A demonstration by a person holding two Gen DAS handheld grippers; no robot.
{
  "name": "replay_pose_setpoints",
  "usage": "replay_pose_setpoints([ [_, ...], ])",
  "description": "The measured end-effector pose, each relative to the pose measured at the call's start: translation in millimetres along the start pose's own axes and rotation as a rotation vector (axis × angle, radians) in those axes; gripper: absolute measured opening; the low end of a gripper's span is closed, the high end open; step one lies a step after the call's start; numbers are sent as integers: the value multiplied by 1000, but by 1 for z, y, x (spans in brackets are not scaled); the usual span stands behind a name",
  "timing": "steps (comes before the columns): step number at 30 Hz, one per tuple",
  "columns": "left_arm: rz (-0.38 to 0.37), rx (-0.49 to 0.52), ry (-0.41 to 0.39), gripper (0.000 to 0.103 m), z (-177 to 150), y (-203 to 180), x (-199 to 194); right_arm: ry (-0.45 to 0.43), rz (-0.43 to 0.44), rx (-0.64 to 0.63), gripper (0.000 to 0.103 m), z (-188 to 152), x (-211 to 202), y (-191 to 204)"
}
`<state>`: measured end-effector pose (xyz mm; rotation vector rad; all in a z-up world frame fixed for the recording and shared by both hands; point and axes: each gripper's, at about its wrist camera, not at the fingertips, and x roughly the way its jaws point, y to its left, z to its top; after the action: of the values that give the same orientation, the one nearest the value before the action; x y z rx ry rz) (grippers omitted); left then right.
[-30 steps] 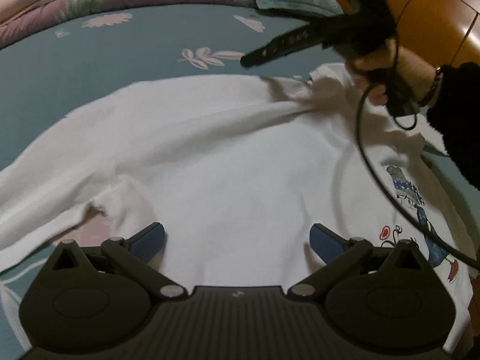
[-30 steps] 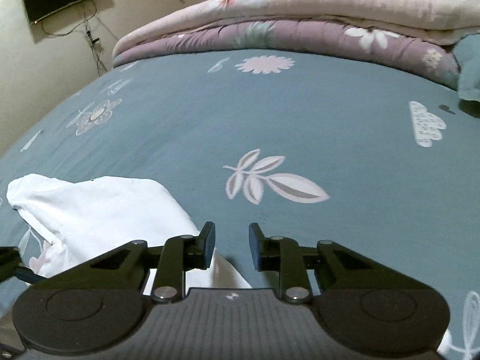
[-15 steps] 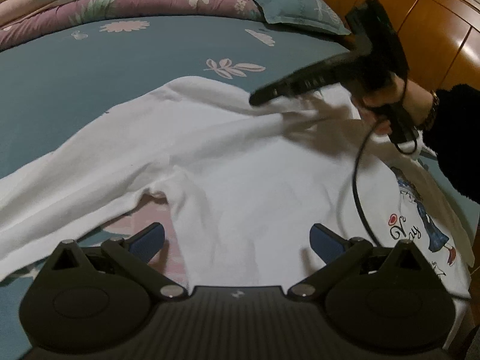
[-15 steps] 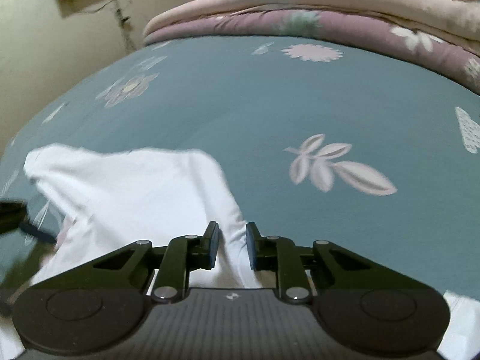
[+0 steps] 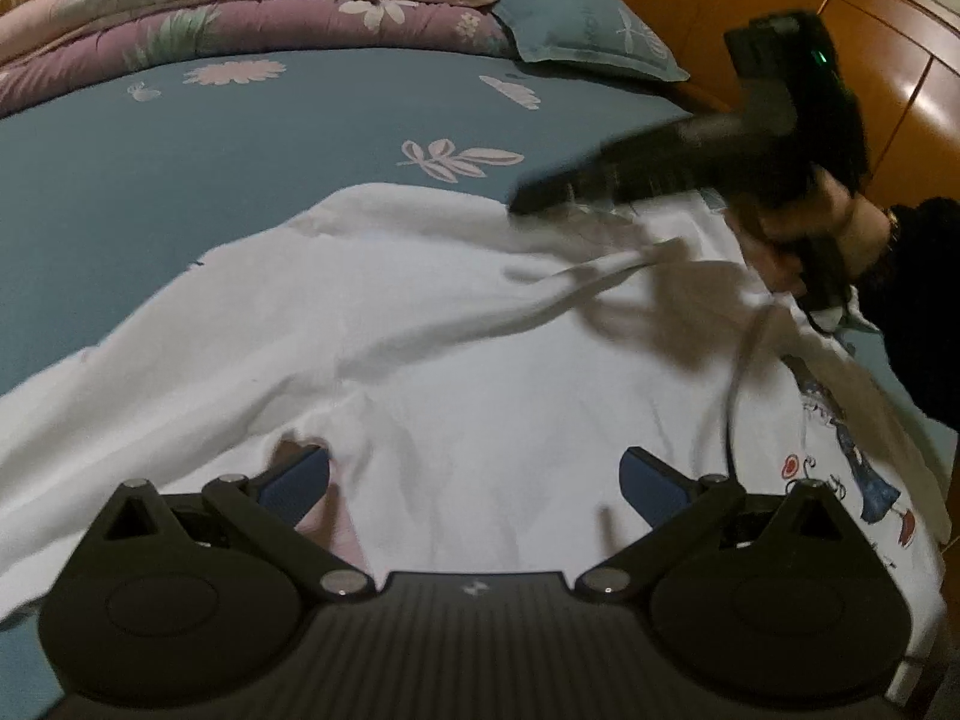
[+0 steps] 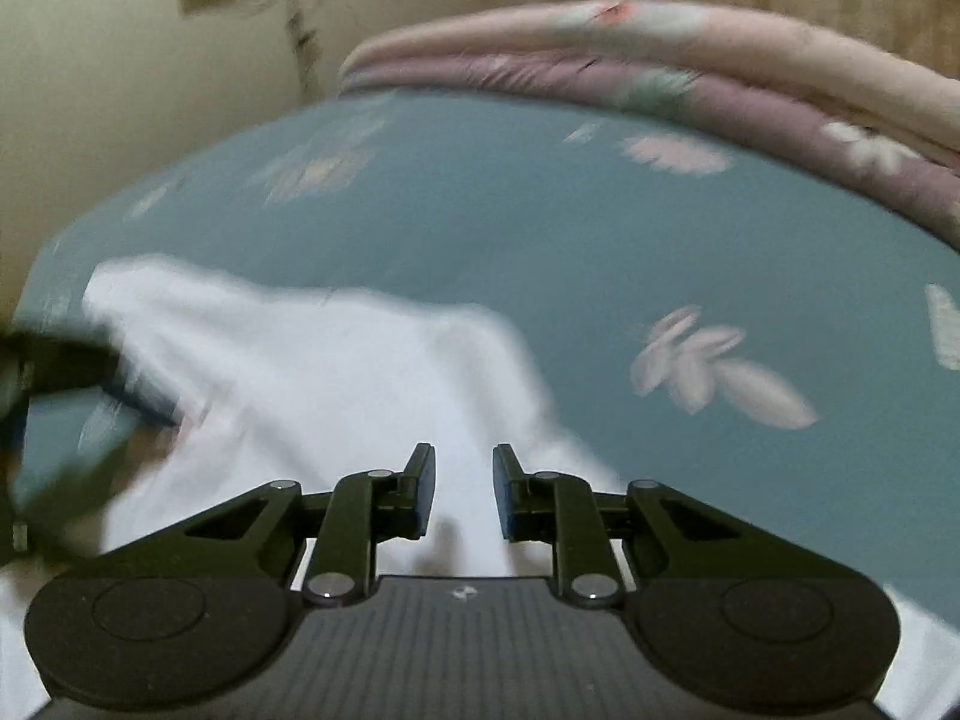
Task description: Fold clothes
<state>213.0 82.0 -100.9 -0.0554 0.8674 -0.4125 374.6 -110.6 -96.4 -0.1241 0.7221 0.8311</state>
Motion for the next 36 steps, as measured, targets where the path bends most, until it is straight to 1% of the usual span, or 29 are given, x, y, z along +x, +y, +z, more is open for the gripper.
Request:
replay_pose_setpoints([
  [1, -8, -3, 0, 102, -1, -1, 2, -29, -10, 50, 28, 5, -2, -14],
  [3, -16, -5, 10, 102, -3, -1, 5, -46, -83, 131, 28, 7, 2, -39],
  [4, -17, 3, 17, 102, -3, -3, 6, -34, -99, 172, 28, 5, 7, -50],
  [6, -23, 21, 23, 102, -3, -5, 6, -4, -83, 209, 28, -3, 14, -58],
  [7, -32, 30, 22, 102, -2, -5, 4, 2, -61, 195, 29, -7, 16, -54],
  [8, -41, 36, 21, 102, -2, -5, 2, 11, -52, 171, 35, -10, 17, -48],
  [9, -47, 44, 22, 102, 0, -4, 0, 22, -47, 145, 37, -13, 18, -41],
  [13, -8, 103, 32, 102, 10, -4, -3, 57, -121, 20, 39, -21, 28, -18],
  [15, 10, 130, 34, 102, 15, -6, -5, 59, -145, -16, 40, -22, 27, -10],
  [16, 10, 141, 32, 102, 17, -6, -6, 62, -142, -37, 42, -25, 26, -5],
  [18, 7, 163, 33, 102, 23, -6, -4, 72, -126, -79, 63, -30, 25, 3],
  [20, 4, 184, 38, 102, 28, -8, 0, 62, -147, -154, 67, -39, 27, 16],
  [22, 0, 210, 48, 102, 33, -12, 5, 61, -148, -181, 65, -38, 26, 22],
  [25, -15, 234, 45, 102, 40, -17, 9, 82, -36, -75, 64, -28, 28, 4],
  [27, -38, 220, 43, 102, 41, -18, 13, 96, 45, 4, 71, -21, 30, -10],
  [29, -55, 209, 43, 102, 38, -20, 15, 105, 131, 75, 71, -14, 33, -25],
  [31, -57, 205, 50, 102, 35, -20, 18, 105, 187, 141, 70, -8, 37, -37],
  [32, -55, 203, 54, 102, 34, -20, 18, 105, 210, 171, 68, -6, 38, -42],
  [33, -54, 199, 56, 102, 33, -19, 18, 104, 227, 172, 65, -5, 36, -41],
  [36, -57, 196, 53, 102, 30, -17, 13, 84, 244, 121, 65, -8, 22, -28],
])
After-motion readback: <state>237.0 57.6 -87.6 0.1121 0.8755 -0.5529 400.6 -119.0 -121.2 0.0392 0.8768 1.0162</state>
